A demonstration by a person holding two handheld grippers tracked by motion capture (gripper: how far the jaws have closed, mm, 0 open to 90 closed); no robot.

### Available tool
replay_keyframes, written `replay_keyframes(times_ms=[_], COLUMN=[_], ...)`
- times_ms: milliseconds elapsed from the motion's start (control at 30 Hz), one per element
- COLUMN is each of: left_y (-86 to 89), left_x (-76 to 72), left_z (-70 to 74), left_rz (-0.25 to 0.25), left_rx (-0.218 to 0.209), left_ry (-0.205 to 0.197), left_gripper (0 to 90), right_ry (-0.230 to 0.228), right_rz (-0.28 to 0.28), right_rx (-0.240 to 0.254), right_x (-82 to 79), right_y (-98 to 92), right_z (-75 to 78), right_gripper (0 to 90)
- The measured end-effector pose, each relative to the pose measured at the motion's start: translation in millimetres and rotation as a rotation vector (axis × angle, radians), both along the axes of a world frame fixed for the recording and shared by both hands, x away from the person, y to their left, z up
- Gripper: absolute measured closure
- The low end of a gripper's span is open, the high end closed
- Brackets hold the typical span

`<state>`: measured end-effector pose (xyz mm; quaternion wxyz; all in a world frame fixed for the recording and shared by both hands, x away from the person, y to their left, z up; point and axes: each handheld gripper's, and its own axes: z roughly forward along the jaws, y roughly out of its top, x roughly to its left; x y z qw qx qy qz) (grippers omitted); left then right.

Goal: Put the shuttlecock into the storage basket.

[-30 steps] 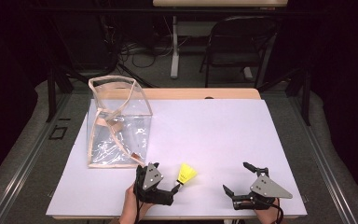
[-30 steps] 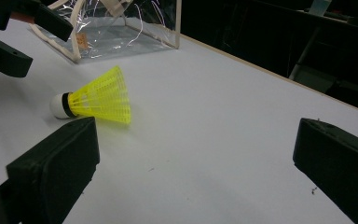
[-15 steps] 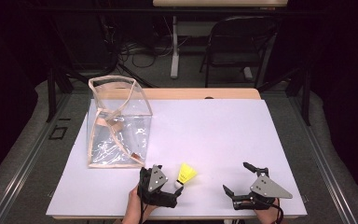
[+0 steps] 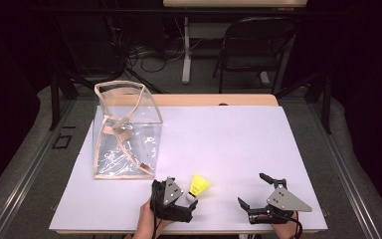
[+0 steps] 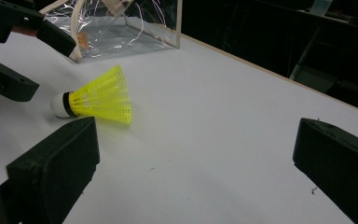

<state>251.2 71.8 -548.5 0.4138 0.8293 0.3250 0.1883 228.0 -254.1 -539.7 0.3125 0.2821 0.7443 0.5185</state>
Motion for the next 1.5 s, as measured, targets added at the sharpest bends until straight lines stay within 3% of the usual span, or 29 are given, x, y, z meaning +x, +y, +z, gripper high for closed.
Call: replay_keyframes(times_ms=[133,600,1200,1500], left_y=[-3.4,-12.0,-19.6,-20.6], left_x=[-0.4,-3.6,-5.1,-4.6], left_z=[-2.8,-7.4,-12.4,-14.7], left_rz=[0.0,-0.004,0.025,0.044], left_rx=[0.009,0.022,0.022,0.019], left_ry=[0.006,0.026,0.059,0.067], left_gripper=[1.2,16.3,43.1,48.1], right_ry=[0.002,0.002,0.003,0.001], right_rz=[0.001,0.003,0.01,0.016], right_rx=[-0.001,-0.001,-0.002,-0.003], right_x=[0.0,-0.2,-0.5,-0.7], right_y=[0.2,0.2,0.3,0.1], right_z=[-0.1,0.0,0.1,0.3], right_gripper=[0.0,0.0,0.0,0.0])
